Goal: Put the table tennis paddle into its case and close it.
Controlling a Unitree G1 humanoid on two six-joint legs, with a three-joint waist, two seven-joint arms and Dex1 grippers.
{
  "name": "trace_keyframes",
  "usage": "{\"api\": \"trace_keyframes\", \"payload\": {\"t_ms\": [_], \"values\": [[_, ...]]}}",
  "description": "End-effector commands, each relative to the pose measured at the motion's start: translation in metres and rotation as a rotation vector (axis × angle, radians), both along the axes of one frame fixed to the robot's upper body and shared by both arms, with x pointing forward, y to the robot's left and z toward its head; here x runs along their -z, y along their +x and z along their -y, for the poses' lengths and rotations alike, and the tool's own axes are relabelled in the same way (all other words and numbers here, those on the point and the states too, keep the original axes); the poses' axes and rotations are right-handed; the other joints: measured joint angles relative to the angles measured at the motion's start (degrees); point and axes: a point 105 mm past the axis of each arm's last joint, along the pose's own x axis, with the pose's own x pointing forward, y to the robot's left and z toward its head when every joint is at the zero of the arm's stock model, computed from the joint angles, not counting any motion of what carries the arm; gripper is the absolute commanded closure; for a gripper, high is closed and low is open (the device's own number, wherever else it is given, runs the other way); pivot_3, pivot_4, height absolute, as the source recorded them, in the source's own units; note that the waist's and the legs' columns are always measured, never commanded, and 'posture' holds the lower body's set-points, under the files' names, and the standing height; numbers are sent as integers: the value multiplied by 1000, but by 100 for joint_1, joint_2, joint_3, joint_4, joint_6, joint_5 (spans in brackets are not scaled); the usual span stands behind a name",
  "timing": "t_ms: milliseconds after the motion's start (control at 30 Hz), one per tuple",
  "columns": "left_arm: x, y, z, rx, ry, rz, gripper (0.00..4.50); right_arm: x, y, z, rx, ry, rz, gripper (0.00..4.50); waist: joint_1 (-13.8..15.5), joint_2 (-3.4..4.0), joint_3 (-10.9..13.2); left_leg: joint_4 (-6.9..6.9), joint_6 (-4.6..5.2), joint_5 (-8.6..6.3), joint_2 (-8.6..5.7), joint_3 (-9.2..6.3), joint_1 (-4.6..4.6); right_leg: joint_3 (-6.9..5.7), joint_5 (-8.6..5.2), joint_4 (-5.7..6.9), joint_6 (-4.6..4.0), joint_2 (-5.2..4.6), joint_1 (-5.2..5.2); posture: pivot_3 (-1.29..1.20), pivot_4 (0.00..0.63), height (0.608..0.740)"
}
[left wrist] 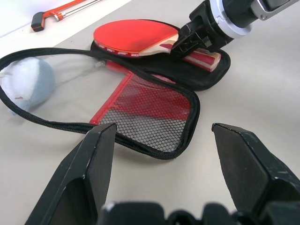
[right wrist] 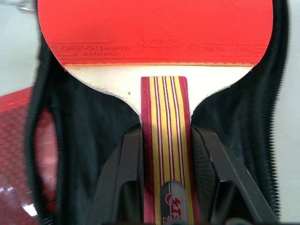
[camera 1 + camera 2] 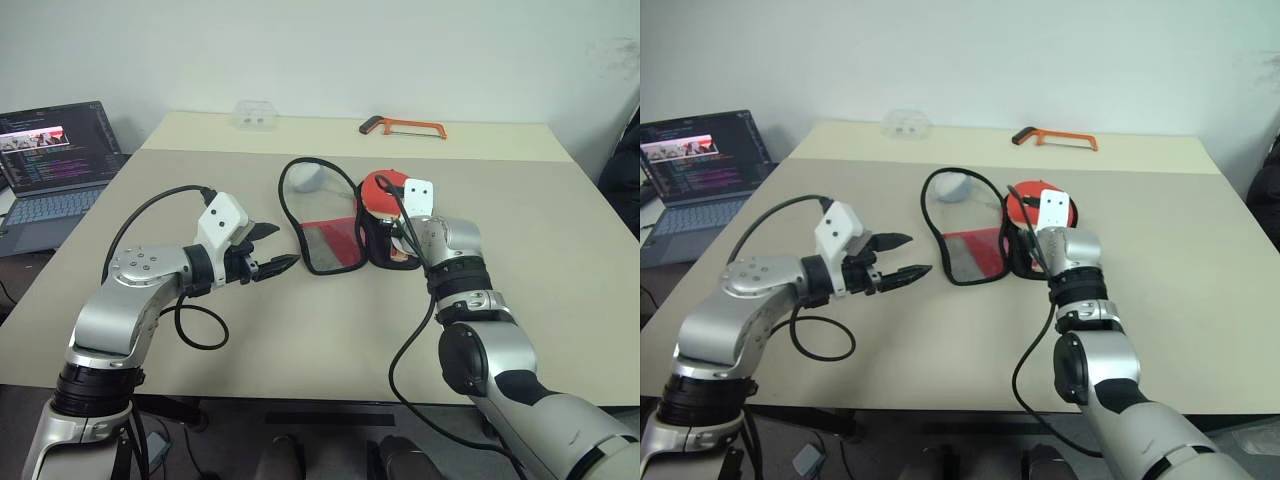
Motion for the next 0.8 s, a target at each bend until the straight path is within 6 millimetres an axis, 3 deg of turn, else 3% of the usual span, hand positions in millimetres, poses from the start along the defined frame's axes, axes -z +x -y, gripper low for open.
{"api": "trace_keyframes", "payload": {"t_ms": [33,300,533,633,800], "values": [[-15,-2,-1,6,9,59,940,-24,6,2,11,-15,88,3452,-6,0,0,0,0,0,0,0,0,0,0,0,0,0,0,0,150,740],[-18,-1,-2,4,6,65,940,-14,3,-4,-11,2,46,3452,-15,0,0,0,0,0,0,0,0,0,0,0,0,0,0,0,150,740],[-19,-2,-5,0,8,66,940,-17,3,-6,-22,20,47,1170,-23,0,0,0,0,0,0,-1,0,0,0,0,0,0,0,0,150,740],[-17,7,-17,-69,35,69,940,-32,3,-2,-32,22,81,129,-29,0,0,0,0,0,0,-1,0,-1,0,0,0,0,0,0,150,740],[-23,22,-36,-168,20,82,940,-81,-10,31,-63,6,194,58,15,0,1,0,0,0,-2,-4,-2,-3,0,-2,0,-1,1,0,150,740]]}}
